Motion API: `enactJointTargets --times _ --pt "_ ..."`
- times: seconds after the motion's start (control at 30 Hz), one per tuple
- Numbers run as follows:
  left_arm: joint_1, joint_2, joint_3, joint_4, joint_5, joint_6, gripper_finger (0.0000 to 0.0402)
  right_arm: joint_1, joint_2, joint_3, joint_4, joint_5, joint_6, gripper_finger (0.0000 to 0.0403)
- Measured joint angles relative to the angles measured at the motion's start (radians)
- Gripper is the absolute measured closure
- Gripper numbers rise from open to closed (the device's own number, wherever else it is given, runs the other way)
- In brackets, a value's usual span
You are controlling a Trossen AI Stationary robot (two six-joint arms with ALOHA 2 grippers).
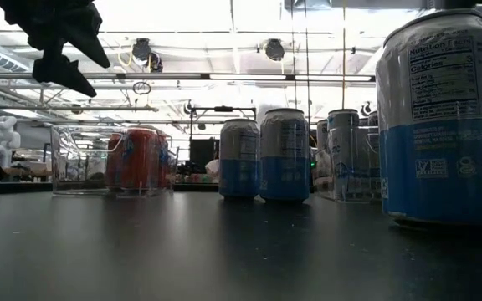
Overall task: Sort soda cans
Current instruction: Move the bottom right transparent bin to the top center of the table
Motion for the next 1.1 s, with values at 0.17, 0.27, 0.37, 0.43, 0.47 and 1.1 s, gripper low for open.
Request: enactJointTargets --times 0.17,0.27,0.37,0.43,0.47,1.1 --pt "0.000 0.000 0.000 0.000 0.000 -0.027 0.0020 0.115 -0.086 -0.127 -0.057 -0.073 0.180 0.0402" --pt "0.000 0.002 0.000 0.000 0.000 -0.053 0.0020 0.174 -0.101 -0.166 -0.077 -0.098 0.233 0.0387" --pt "0.000 0.002 0.000 0.000 0.008 -0.055 0.0020 0.233 -0.112 -0.178 -0.107 -0.117 0.295 0.0358" --pt "0.000 0.002 0.000 0.000 0.009 -0.055 0.0020 0.269 -0.113 -0.178 -0.124 -0.121 0.341 0.0333" --pt "0.000 0.002 0.000 0.000 0.009 -0.062 0.0020 0.285 -0.113 -0.178 -0.132 -0.135 0.364 0.0320" --pt "0.000 0.002 0.000 0.000 0.020 -0.102 0.0020 0.469 -0.060 -0.426 0.087 -0.375 0.543 0.0124"
